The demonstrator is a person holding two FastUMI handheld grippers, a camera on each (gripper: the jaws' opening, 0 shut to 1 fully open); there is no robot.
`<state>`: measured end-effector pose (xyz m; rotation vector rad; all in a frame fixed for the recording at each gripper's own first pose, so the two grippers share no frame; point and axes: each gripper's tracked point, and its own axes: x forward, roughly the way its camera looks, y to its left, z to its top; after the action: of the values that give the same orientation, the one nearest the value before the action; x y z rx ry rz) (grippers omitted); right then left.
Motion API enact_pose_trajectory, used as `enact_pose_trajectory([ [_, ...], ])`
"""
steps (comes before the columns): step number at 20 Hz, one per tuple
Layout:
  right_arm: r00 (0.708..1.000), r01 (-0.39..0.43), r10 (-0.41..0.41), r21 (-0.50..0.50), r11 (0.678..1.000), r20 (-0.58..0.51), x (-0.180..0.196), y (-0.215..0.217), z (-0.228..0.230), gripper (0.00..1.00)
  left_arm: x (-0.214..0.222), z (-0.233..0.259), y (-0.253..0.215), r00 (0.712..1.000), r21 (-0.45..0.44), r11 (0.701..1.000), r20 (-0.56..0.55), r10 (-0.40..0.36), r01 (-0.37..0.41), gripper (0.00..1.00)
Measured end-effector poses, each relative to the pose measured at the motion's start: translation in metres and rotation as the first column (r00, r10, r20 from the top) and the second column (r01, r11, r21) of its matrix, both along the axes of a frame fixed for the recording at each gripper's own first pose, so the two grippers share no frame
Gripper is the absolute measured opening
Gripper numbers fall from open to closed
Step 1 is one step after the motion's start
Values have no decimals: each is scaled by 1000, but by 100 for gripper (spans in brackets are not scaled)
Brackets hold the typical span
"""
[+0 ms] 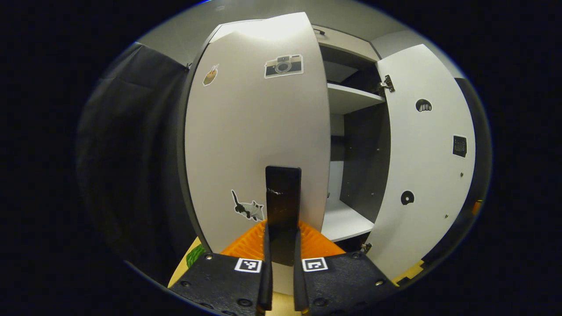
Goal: Open the right door of the double-door shoe cabinet with the right hand, and open the left door with the left hand.
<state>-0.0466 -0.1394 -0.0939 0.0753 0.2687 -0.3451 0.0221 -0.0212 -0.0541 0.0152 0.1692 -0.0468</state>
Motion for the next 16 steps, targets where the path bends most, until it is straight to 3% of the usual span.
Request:
enact_pose_trajectory([
  [6, 998, -55, 55, 6, 998, -2, 11, 14, -4, 7, -15, 1, 11, 1000, 3, 1000, -4, 22, -22, 16],
  [7, 998, -64, 64, 4, 998, -5, 12, 17, -5, 12, -17, 2, 13, 1000, 4, 1000, -4, 26, -26, 16],
  [8, 997, -74, 74, 2, 997, -7, 14, 19, -6, 7, -21, 2, 16, 1000, 3, 1000, -4, 31, -31, 16],
  [9, 996, -83, 83, -1, 997, -8, 15, 22, -6, 12, -24, 3, 18, 999, 2, 999, -4, 36, -36, 16],
  [16, 990, -142, 142, 11, 990, 10, 34, 37, -4, 8, -41, 5, 37, 997, 16, 997, 1, 78, -78, 13],
])
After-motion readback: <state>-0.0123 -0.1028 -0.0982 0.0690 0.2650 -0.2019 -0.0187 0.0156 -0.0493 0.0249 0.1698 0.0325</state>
